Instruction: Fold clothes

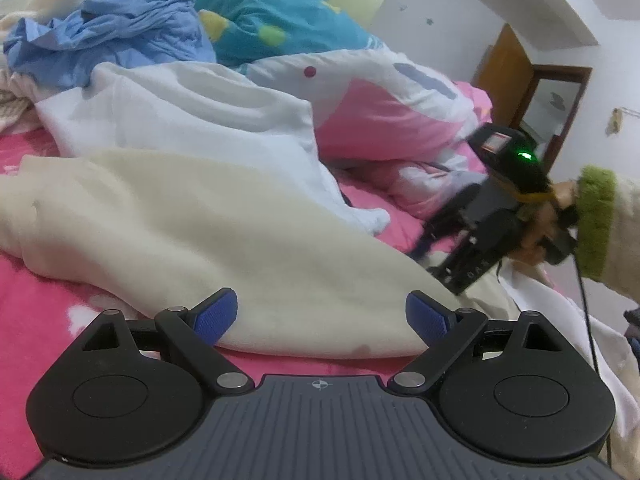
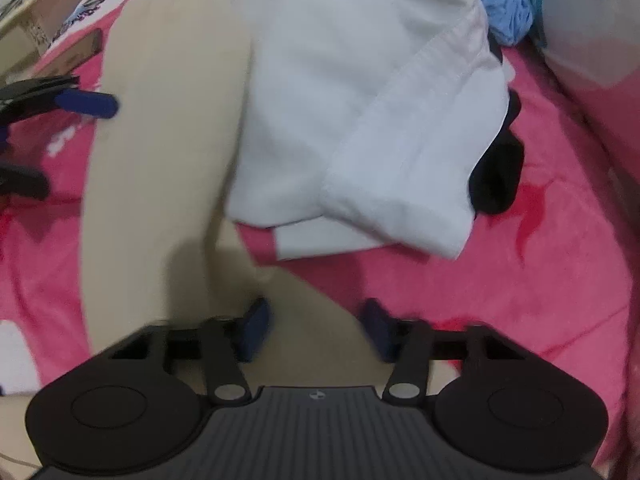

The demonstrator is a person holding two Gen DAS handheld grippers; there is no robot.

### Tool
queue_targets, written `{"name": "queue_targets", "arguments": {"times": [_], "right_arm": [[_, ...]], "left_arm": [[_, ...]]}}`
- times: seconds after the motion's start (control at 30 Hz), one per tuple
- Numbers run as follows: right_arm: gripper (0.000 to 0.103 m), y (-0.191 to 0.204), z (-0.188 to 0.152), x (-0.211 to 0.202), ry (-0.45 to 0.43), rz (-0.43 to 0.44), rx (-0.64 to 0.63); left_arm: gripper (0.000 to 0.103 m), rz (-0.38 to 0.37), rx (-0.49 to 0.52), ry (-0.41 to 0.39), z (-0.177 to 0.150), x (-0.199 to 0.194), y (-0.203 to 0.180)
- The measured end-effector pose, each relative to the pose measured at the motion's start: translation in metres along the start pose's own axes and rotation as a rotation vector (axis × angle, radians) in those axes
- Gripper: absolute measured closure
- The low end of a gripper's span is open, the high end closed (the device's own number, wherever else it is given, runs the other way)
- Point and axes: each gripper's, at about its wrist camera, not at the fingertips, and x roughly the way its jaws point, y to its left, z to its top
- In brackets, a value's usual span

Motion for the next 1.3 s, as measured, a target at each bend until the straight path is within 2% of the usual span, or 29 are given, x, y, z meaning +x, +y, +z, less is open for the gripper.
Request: {"name": "queue_targets", "arguments": {"times": [0.03,0.07,0.13,0.27,0.37,0.67,0.93,1.03,1.07,1.13,1.17,1.3], "right_arm": [[0.083,0.008,-0.002,-0.002,-0.003,-0.016,-0.018],[0.093,0.017,-0.005,-0.005,-0.013,-0.054,-0.046],[0.098,0.033,-0.011,-0.013,-0.05,-0.118,-0.071],[0.099,0.046,-0.027,-0.047,-0.227,-0.285,0.01],[0.099,0.05,-0.037,-0.062,-0.343,-0.413,0.079],[0.099,0.057,-0.067,-0.011,-0.464,-0.713,0.307],[0.099,0.118,-0.097,-0.045,-0.818,-1.011,0.365],[0.098,0.106,-0.085,-0.031,-0.774,-1.003,0.379],[0.097,0.096,-0.08,-0.018,-0.72,-0.992,0.381],[0.095,0.068,-0.071,0.003,-0.578,-0.887,0.434],[0.084,0.055,-0.066,0.013,-0.51,-0.834,0.46],[0.066,0.031,-0.07,0.0,-0.503,-0.729,0.651]], "left_arm": [[0.011,0.005,-0.003,-0.004,0.0,0.0,0.0],[0.011,0.013,-0.005,-0.011,0.0,-0.002,0.001],[0.011,0.028,-0.009,-0.027,0.0,-0.004,0.001],[0.011,0.045,-0.006,-0.077,0.001,-0.014,0.0],[0.011,0.055,0.004,-0.077,0.002,-0.014,-0.001],[0.011,0.095,-0.033,-0.055,0.003,-0.012,0.009],[0.011,0.101,-0.074,-0.046,0.003,-0.014,0.017],[0.011,0.114,-0.075,-0.052,0.003,-0.015,0.017],[0.011,0.116,-0.081,-0.053,0.004,-0.015,0.019],[0.011,0.121,-0.094,-0.057,0.004,-0.016,0.022],[0.011,0.124,-0.101,-0.059,0.005,-0.016,0.023],[0.011,0.13,-0.14,-0.076,0.007,-0.02,0.032]]}}
